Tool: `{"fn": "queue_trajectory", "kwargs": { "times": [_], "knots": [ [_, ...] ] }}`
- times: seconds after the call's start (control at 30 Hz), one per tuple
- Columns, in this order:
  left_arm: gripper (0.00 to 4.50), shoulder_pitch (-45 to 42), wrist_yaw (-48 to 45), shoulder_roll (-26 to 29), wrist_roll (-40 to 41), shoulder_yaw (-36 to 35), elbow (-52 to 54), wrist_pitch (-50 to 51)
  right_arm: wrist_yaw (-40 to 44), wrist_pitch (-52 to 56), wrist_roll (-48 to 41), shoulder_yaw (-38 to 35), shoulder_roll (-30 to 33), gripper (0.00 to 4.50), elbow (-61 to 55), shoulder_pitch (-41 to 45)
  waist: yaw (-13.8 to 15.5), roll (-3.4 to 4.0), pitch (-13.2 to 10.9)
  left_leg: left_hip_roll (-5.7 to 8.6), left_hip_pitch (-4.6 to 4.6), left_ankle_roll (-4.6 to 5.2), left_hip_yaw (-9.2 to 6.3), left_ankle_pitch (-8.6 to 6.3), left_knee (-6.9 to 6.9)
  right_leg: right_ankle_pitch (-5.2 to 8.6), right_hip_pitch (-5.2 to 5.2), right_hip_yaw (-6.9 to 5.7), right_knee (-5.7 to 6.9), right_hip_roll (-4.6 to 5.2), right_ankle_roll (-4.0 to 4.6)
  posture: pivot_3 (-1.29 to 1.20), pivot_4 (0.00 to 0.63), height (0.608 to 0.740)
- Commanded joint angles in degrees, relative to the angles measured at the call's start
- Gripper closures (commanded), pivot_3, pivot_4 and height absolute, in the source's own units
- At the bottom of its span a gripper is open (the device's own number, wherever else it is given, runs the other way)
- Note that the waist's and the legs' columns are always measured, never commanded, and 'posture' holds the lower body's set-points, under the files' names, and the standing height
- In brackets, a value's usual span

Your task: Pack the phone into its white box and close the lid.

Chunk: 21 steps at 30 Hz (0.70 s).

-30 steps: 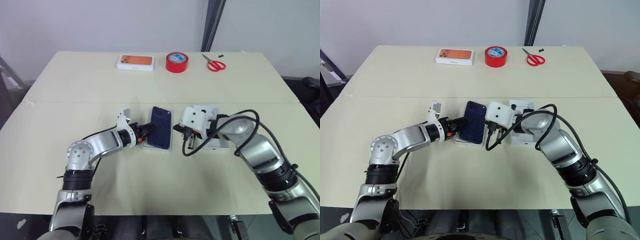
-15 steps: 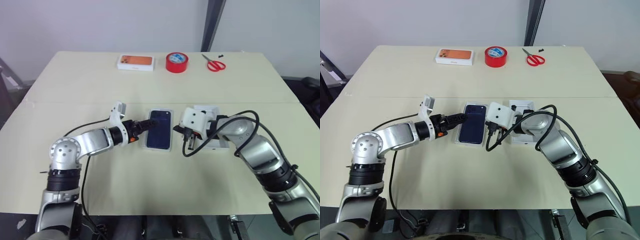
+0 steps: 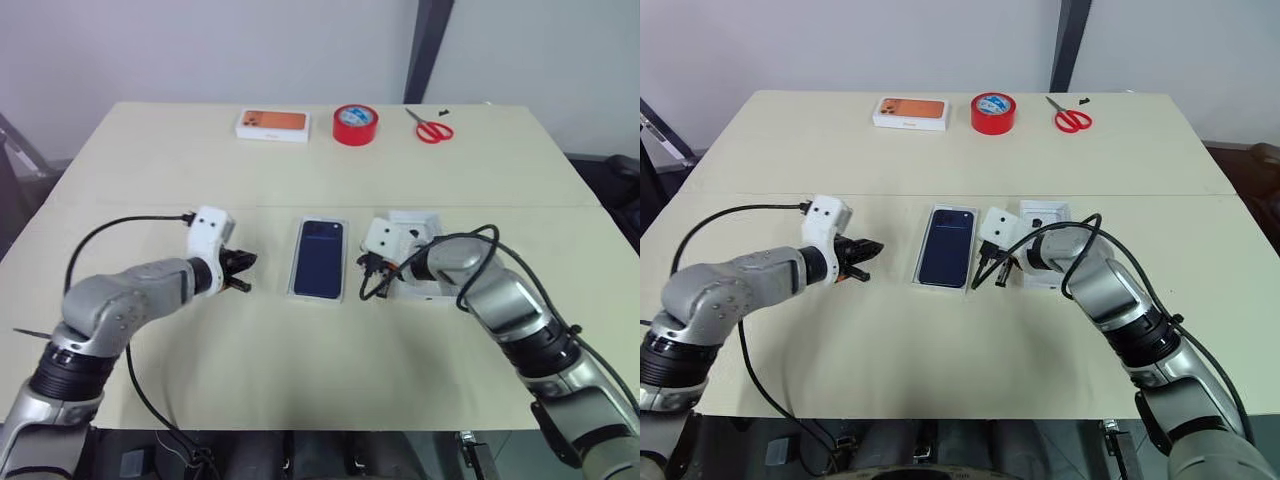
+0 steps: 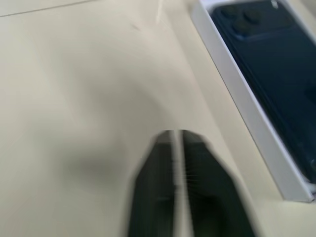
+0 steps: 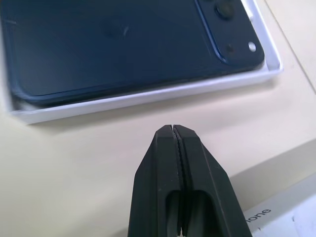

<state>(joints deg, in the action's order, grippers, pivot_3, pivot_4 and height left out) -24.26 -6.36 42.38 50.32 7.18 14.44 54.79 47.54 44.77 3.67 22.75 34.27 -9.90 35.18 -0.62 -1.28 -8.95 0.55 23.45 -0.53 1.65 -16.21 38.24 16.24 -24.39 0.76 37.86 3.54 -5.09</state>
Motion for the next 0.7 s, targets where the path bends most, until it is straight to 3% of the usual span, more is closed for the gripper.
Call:
{"fn": "queue_trajectory", "kwargs": {
  "times": [0.03,0.23,0.37,0.53,0.7],
  "knots": [
    [4.46,-0.4,-4.1,-1.1,-5.8,1.4,-0.1,-2.2,-1.6,-0.2,1.1,-0.5,-0.4,4.5,-1.7,1.1,-0.1,0.0,0.0,0.0,0.01,0.01,0.0,0.0,0.0,0.0,-0.01,0.0,0.0,0.01,0.0,0.0,0.15,0.725],
    [4.46,3.6,-11.9,-1.4,-11.7,0.7,1.3,-6.4,4.8,-5.4,-6.8,-4.8,1.6,4.5,-10.6,-3.0,-0.3,0.01,0.0,-0.02,0.01,0.32,0.0,-0.18,-0.01,-0.01,-0.03,0.0,0.01,0.0,-0.01,0.0,0.15,0.725],
    [4.46,9.2,-21.3,0.7,-13.3,-1.8,4.2,-12.7,7.8,-2.9,-12.3,-5.4,1.3,4.5,-15.9,-6.4,-0.3,0.01,0.0,-0.04,0.01,0.39,-0.01,-0.22,-0.02,-0.01,-0.03,-0.01,0.01,0.02,-0.01,0.0,0.15,0.725],
    [4.46,15.7,-31.7,5.2,-16.7,-3.8,7.0,-20.7,5.8,-2.3,-11.0,-1.4,0.2,4.5,-14.7,-7.1,-0.4,0.03,0.0,-0.05,-0.02,0.39,-0.02,-0.23,-0.02,0.01,-0.02,-0.01,0.03,0.1,0.02,0.0,0.15,0.725],
    [4.46,19.2,-36.9,5.9,-16.5,-6.7,8.7,-23.3,4.3,-1.6,-10.6,0.5,-1.1,4.5,-12.0,-6.3,-0.3,0.05,0.0,-0.05,-0.01,0.43,-0.02,-0.26,-0.03,0.03,-0.02,-0.01,-0.02,0.13,0.06,0.0,0.15,0.725]
  ]
}}
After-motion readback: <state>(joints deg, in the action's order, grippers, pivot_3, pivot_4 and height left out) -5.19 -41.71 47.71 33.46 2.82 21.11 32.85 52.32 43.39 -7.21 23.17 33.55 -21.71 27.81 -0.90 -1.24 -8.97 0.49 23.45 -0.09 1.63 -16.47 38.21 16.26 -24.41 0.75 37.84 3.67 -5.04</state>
